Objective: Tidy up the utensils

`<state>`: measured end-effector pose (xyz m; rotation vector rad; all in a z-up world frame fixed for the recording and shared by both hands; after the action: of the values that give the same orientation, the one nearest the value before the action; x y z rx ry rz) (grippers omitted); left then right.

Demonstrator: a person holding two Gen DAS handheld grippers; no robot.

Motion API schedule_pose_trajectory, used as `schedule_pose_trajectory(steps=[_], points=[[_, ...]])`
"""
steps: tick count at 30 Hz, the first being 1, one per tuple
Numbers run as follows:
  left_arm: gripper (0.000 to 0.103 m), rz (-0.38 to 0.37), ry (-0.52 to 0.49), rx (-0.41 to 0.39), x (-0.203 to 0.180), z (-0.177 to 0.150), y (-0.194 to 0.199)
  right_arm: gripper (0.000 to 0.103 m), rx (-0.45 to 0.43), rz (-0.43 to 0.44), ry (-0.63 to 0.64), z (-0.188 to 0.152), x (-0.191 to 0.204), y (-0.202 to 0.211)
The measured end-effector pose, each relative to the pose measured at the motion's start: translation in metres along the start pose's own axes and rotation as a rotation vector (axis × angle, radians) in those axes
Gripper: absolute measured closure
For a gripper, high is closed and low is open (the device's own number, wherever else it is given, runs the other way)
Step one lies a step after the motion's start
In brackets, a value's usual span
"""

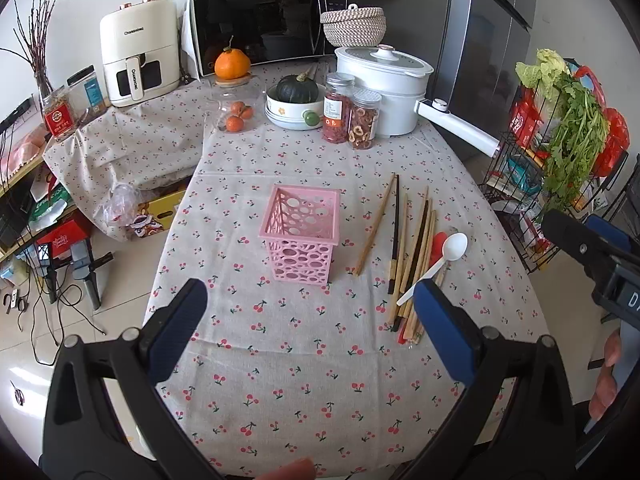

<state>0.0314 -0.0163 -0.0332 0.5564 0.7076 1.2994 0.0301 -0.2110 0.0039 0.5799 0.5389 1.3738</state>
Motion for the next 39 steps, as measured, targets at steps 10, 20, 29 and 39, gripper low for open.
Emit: schedule_pose_trajectory(steps=[10, 20, 29, 39], points=[[0.001, 0.021, 0.002, -0.021, 0.002, 0.001, 0.004, 0.000, -0.010, -0.003, 0.006, 0.001, -0.002, 0.003], [0.001, 0.013, -0.002, -0.027, 0.001, 0.000, 0.007, 0.000, 0.000, -0.004, 0.001, 0.001, -0.001, 0.000], [0.001, 0.014, -0.013, -0.022, -0.002, 0.000, 0.006, 0.000, 0.000, -0.012, -0.002, 0.001, -0.003, -0.001], [0.001, -0.008, -0.038, -0.019, -0.009, -0.002, 0.004, 0.000, 0.001, -0.026, 0.012, 0.000, -0.002, -0.004]])
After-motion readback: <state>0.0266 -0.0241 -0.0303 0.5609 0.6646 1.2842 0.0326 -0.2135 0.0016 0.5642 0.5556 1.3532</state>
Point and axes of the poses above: each gripper's, at about its wrist camera, not at the fingertips, and y roughly against the way its jaws point, x to its left, z to its top, the point moved 3 cm from there along -y, roughly the way its jaws point, and after that the axes turned 10 degrees about -z, right-handed, at the moved point
